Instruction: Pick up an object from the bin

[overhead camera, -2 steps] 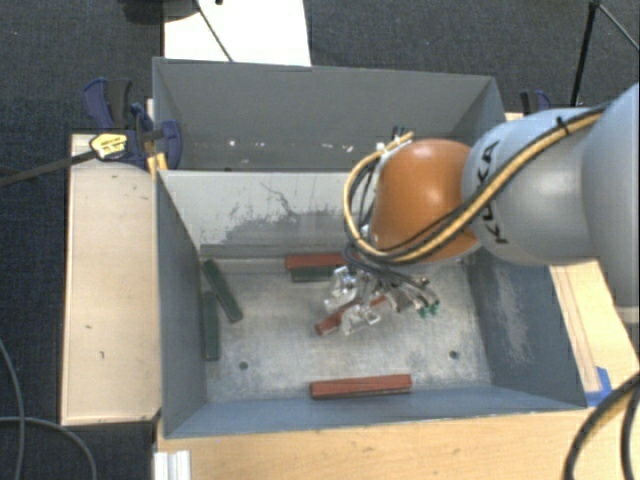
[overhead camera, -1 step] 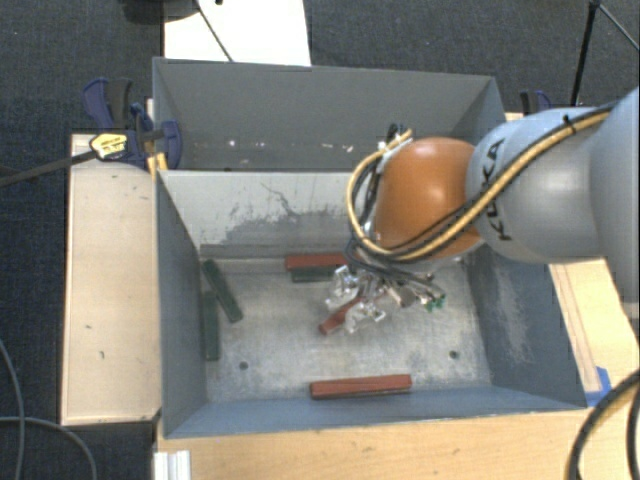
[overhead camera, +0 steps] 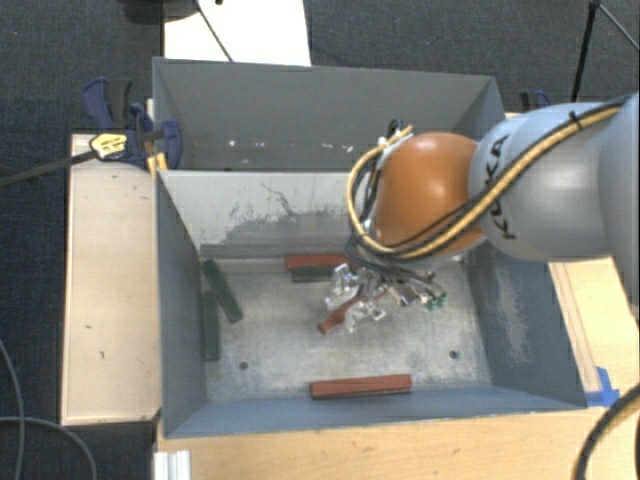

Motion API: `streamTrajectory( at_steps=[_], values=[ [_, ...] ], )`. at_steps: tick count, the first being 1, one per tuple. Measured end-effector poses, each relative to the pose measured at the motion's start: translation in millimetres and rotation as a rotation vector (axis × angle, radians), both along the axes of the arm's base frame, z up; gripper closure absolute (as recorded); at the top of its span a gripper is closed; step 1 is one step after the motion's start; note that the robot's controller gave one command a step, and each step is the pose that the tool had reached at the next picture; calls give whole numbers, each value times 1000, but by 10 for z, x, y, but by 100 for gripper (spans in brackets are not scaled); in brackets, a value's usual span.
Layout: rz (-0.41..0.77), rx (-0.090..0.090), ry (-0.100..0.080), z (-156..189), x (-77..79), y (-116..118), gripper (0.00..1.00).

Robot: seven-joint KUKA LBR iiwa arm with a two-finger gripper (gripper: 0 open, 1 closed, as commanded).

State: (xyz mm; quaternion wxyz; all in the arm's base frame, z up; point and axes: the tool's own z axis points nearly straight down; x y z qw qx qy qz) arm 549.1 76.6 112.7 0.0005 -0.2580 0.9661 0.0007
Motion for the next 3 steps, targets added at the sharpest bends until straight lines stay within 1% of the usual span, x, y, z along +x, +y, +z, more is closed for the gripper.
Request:
streamTrajectory(
  at_steps=[1,2,3],
  values=[
    [-33,0,-5,113,13,-54,100],
    [-14,0,-1,920,-3,112,100],
    [-14,0,-1,920,-3,112,100]
  ],
)
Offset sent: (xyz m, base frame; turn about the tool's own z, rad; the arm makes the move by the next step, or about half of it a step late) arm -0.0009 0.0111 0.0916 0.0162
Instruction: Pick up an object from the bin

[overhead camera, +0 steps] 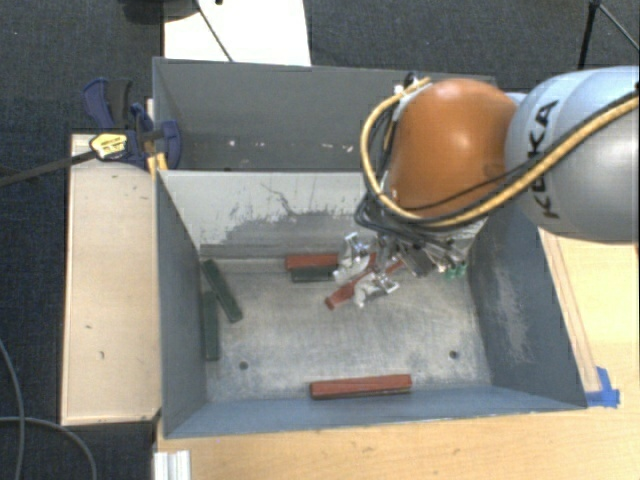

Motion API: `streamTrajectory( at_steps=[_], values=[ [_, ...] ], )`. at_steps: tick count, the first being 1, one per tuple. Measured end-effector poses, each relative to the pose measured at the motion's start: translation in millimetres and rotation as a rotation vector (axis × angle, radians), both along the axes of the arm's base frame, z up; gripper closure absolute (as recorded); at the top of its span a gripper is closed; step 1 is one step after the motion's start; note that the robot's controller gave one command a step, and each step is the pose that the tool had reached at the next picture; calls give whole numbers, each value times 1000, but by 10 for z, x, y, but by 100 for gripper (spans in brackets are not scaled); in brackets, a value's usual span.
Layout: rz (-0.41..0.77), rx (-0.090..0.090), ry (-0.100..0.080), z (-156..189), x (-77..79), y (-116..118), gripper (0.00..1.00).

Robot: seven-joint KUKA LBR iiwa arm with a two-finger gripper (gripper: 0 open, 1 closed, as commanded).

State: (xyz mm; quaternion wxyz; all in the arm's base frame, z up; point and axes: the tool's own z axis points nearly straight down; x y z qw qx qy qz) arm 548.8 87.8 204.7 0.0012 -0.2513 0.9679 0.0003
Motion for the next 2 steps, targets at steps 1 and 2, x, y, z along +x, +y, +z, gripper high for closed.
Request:
streamTrajectory(
  at_steps=[1,2],
  values=[
    [0,0,1,1,-5,-1,0],
    [286,-1,2,300,-389,-124,100]
  ],
)
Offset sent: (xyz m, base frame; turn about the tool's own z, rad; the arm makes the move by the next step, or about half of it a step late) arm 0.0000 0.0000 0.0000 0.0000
